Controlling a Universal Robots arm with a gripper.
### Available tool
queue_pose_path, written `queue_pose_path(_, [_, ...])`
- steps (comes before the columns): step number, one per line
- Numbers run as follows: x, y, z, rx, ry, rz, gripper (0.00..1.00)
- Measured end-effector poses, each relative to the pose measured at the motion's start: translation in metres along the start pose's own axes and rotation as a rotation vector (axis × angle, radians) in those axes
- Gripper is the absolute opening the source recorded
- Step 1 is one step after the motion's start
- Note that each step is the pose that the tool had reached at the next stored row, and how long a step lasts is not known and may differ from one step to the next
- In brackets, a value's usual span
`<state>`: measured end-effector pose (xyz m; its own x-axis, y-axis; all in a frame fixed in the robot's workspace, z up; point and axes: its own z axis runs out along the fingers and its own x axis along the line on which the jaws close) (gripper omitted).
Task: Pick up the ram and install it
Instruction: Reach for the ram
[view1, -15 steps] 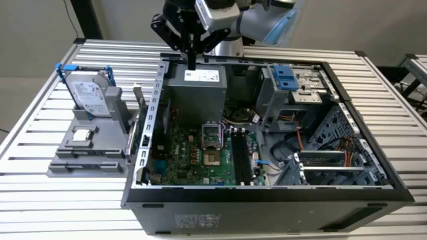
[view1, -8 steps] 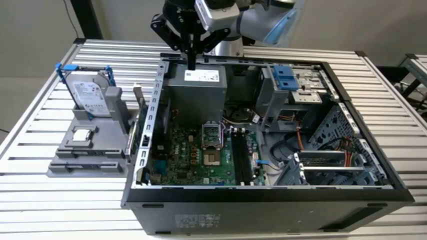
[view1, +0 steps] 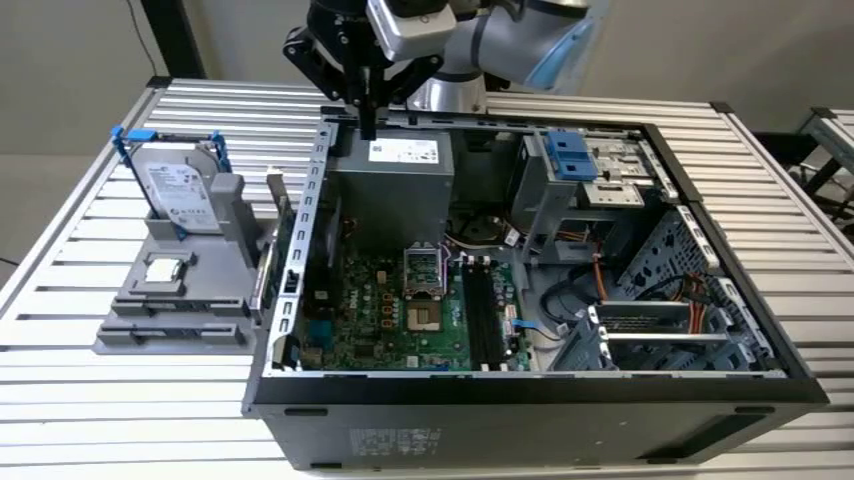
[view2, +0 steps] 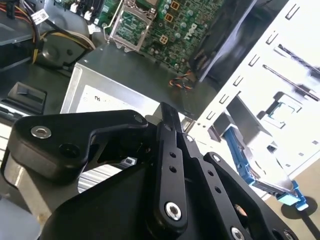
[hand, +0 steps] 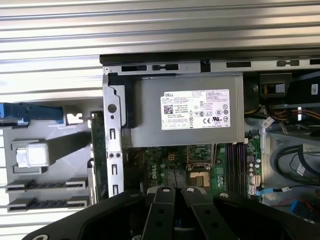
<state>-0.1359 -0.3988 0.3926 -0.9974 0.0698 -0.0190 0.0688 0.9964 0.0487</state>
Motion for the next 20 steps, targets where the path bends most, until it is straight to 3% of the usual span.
queue_pose_path(20, [0.0423,-0.0029,-0.0009,-0.0002,0.0004,-0.009,0.00])
